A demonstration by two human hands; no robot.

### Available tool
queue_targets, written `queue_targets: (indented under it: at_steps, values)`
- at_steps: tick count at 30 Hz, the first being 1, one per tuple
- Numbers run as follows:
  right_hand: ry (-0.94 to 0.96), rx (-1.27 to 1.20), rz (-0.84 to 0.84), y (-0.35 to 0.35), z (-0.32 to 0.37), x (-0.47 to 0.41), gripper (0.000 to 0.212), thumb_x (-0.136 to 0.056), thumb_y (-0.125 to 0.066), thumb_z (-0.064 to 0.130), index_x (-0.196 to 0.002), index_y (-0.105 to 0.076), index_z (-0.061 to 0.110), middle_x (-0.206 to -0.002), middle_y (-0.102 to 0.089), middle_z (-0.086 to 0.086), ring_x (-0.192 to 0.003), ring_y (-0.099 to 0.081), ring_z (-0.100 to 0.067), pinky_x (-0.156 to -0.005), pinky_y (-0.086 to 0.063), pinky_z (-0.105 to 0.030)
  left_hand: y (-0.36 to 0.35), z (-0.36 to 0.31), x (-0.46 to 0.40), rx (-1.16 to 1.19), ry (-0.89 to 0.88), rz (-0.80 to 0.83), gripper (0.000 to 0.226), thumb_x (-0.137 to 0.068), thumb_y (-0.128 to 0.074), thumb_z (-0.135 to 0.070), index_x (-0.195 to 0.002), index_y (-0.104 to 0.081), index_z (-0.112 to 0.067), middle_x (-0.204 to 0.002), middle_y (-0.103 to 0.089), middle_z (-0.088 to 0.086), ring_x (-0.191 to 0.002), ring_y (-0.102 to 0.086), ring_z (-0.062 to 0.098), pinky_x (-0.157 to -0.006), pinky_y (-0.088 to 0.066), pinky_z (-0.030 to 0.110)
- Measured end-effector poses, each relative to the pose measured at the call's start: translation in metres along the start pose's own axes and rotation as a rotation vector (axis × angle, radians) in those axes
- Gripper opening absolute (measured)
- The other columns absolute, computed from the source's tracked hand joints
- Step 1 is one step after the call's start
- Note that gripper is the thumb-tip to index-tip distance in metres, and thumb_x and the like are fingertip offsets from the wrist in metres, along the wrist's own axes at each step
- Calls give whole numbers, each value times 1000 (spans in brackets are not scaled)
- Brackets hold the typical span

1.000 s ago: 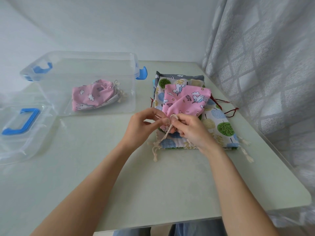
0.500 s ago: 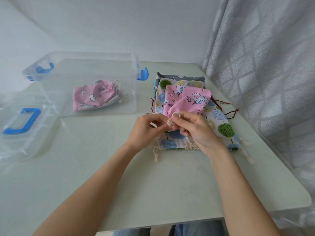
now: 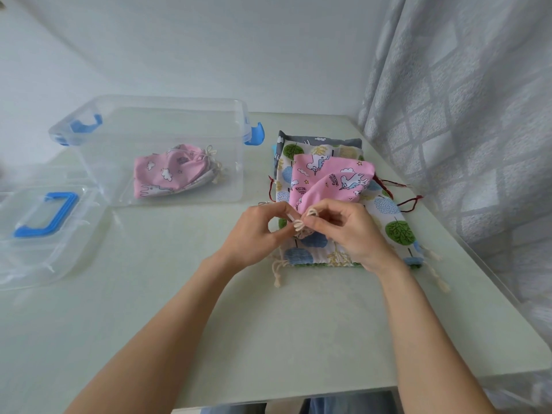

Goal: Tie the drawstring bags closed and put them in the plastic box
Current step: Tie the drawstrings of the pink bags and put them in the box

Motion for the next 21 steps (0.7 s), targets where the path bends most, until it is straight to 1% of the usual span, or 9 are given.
queue_targets:
  at_steps: [2, 4, 6, 10, 13, 15, 17, 18, 21]
  values:
    - [-12, 15, 38, 1, 0, 1, 7, -77, -69, 26, -80, -67, 20, -74, -66, 8, -74, -60, -8, -70, -48, -21, -1, 0, 0, 18, 9, 10, 5, -86, -63, -27, -89, -66, -25, -88, -68, -10, -85, -61, 5, -83, -46, 26]
    - [-1, 54, 20, 1, -2, 0, 7, -79, -73, 20, -79, -66, 21, -75, -67, 4, -75, -61, -13, -73, -51, -30, 0, -2, 0, 47, 21, 12, 4, -88, -63, -22, -89, -67, -23, -88, -69, -9, -85, -62, 4, -83, -46, 24]
    - [37, 104, -45, 2, -3, 0, 7, -78, -73, 15, -79, -66, 15, -76, -66, -1, -75, -62, -18, -75, -51, -36, 0, -4, 0, 64, 33, 3, 7, -89, -62, -21, -85, -66, -24, -82, -69, -9, -79, -63, 2, -78, -47, 22]
    - [146, 199, -193, -1, 2, 1, 9, -78, -73, 8, -84, -68, 12, -77, -69, 1, -73, -66, -13, -71, -56, -32, 1, -7, -1, -89, 53, -48, 13, -91, -58, -27, -78, -61, -28, -73, -67, -11, -70, -61, -3, -71, -46, 23]
    - [332, 454, -265, -4, 7, 1, 10, -78, -72, 8, -87, -71, 12, -80, -69, -1, -71, -65, -12, -65, -54, -30, 1, -10, -1, -227, 38, -91, 13, -90, -57, -30, -83, -64, -21, -74, -64, -13, -67, -56, -3, -67, -42, 22]
    - [431, 637, -293, -7, 10, 0, 7, -79, -70, 7, -86, -70, 10, -79, -67, -2, -71, -62, -14, -64, -50, -25, 1, -10, -1, -286, 17, -123, 14, -90, -56, -31, -85, -64, -21, -76, -63, -12, -71, -57, 0, -67, -43, 24]
    - [502, 791, -339, -12, 14, 1, 7, -78, -68, 4, -84, -67, 7, -79, -64, -3, -73, -58, -18, -68, -43, -19, 3, -11, -1, -294, 3, -159, 12, -90, -57, -31, -84, -63, -22, -77, -63, -13, -73, -59, 3, -67, -44, 25]
    - [545, 848, -370, -15, 16, 2, 7, -78, -67, 2, -83, -66, 6, -79, -63, -4, -74, -56, -19, -70, -40, -18, 4, -12, -1, -281, -1, -178, 11, -90, -57, -31, -83, -62, -24, -75, -64, -14, -73, -61, 3, -66, -44, 24]
    - [674, 922, -433, -22, 25, 6, 8, -77, -59, -5, -81, -62, 1, -80, -60, -8, -76, -51, -20, -74, -40, -22, 4, -17, 0, -207, -19, -218, 11, -90, -58, -30, -79, -58, -27, -67, -64, -18, -70, -63, -2, -60, -43, 16]
Point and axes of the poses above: each hand's wrist, its own x-axis away from the middle knuckle, its own y-axis out of the back of the hand, z = x × y, the point moved 3 cm from there along -x, towards the middle knuckle
